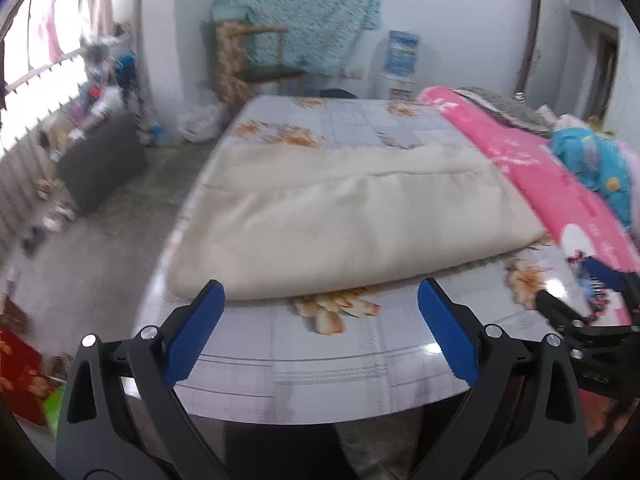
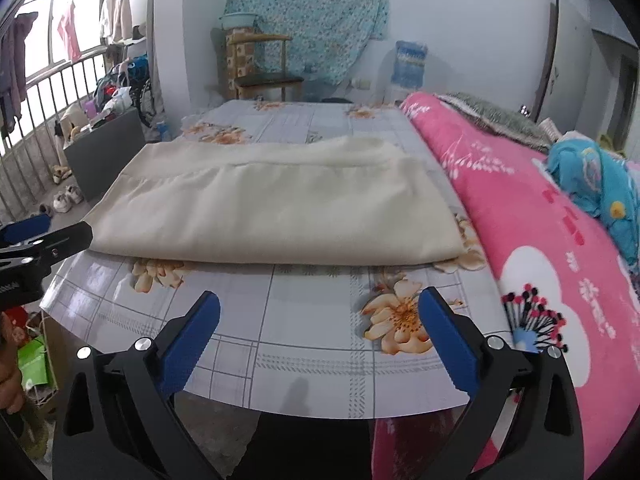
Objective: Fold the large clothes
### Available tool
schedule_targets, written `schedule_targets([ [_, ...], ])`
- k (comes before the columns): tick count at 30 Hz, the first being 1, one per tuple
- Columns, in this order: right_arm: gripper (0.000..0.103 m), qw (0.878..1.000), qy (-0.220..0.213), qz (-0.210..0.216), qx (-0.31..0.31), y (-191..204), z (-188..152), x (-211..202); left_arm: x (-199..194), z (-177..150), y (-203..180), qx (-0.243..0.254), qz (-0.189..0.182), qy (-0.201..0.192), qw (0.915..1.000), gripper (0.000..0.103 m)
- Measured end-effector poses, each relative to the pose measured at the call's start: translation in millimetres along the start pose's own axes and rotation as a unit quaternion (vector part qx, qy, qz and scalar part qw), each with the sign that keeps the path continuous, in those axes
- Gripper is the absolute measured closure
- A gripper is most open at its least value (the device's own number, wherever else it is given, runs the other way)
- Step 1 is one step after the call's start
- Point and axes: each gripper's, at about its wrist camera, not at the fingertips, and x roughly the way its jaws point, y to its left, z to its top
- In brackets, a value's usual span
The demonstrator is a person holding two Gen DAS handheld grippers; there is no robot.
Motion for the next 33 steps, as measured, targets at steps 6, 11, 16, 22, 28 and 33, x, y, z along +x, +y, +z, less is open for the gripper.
schedule_targets([
  [6,0.006,1.000,-0.016,0.002,0.010,-1,2,-9,-6,-1,-11,0.017,0.047,-0.009,0.9987,0.009],
  [11,0.006,1.000,0.002,0.015,0.025,-5,1,-4,2,-6,-10,0.001,0.058,0.017,0.9982,0.009],
  [16,0.006,0.999,0.020,0.018,0.037,-8,-2,4,10,-10,-10,-0.011,0.056,0.040,0.9976,0.009],
  [22,0.006,0.998,0.037,0.020,0.037,-11,-5,12,17,-14,-23,-0.005,0.064,0.056,0.9964,0.009],
  [28,0.006,0.998,0.044,0.020,0.032,-12,-5,15,21,-17,-33,-0.005,0.067,0.071,0.9952,0.009],
  [33,0.006,0.998,0.047,0.020,0.032,-11,-5,17,23,-17,-35,-0.006,0.065,0.079,0.9947,0.009],
])
